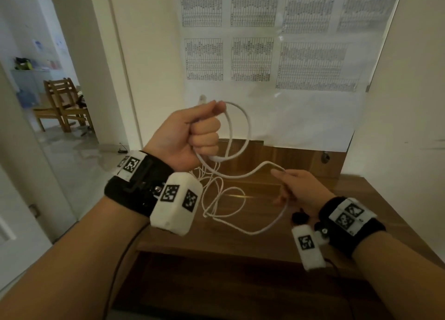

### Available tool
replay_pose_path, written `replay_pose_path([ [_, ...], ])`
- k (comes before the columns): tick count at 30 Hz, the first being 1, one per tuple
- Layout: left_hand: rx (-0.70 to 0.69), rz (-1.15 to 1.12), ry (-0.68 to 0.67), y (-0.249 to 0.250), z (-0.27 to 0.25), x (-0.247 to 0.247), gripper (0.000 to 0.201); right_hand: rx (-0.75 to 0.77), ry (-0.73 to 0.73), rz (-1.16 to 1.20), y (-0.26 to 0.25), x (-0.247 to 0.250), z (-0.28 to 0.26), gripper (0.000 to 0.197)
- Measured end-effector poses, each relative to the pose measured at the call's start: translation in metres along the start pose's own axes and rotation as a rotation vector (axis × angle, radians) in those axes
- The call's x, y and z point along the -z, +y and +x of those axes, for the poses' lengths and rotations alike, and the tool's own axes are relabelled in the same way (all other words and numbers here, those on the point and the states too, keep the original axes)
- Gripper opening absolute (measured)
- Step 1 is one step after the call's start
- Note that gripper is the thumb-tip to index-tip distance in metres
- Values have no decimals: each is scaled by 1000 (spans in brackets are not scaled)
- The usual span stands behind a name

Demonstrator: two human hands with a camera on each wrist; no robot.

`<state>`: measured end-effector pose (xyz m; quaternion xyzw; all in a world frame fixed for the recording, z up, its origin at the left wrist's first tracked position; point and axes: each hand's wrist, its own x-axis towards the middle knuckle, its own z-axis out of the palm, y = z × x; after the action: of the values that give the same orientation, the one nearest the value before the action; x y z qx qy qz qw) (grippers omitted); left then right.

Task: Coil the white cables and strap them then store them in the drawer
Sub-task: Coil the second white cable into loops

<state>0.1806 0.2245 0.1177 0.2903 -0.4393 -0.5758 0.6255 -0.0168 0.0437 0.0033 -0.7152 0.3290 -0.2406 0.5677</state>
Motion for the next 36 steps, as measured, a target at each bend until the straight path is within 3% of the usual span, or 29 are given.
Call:
replay_pose_path([
  [3,117,82,22,-17,0,-1,25,-92,13,294,-11,8,7,23],
  [7,189,277,71,-42,7,11,26,3,-29,532,-32,9,7,13],
  [9,204,314,64,-50,8,18,38,116,18,524,-39,8,3,15],
  [12,194,116,-44,-56,6,21,45,246,48,551,-47,4,-3,15],
  [14,154,18,-101,-58,6,16,46,273,52,581,-50,1,-5,13],
  [18,89,138,-56,-66,14,-2,40,264,83,428,-50,-19,-7,9],
  [21,23,199,47,-71,21,-7,43,221,2,461,-49,-35,-10,30],
  [25,-120,402,403,-75,27,-3,45,181,-91,515,-51,-39,-12,21],
  [27,-193,533,553,-79,28,-7,29,161,-156,524,-54,-43,-15,23],
  [29,-243,529,613,-81,29,-14,19,135,-186,538,-57,-46,-18,18],
  [34,-317,478,656,-77,34,-27,20,146,-197,494,-62,-51,-20,14],
  [36,-395,579,732,-73,38,-20,17,179,-178,423,-61,-56,-24,24],
])
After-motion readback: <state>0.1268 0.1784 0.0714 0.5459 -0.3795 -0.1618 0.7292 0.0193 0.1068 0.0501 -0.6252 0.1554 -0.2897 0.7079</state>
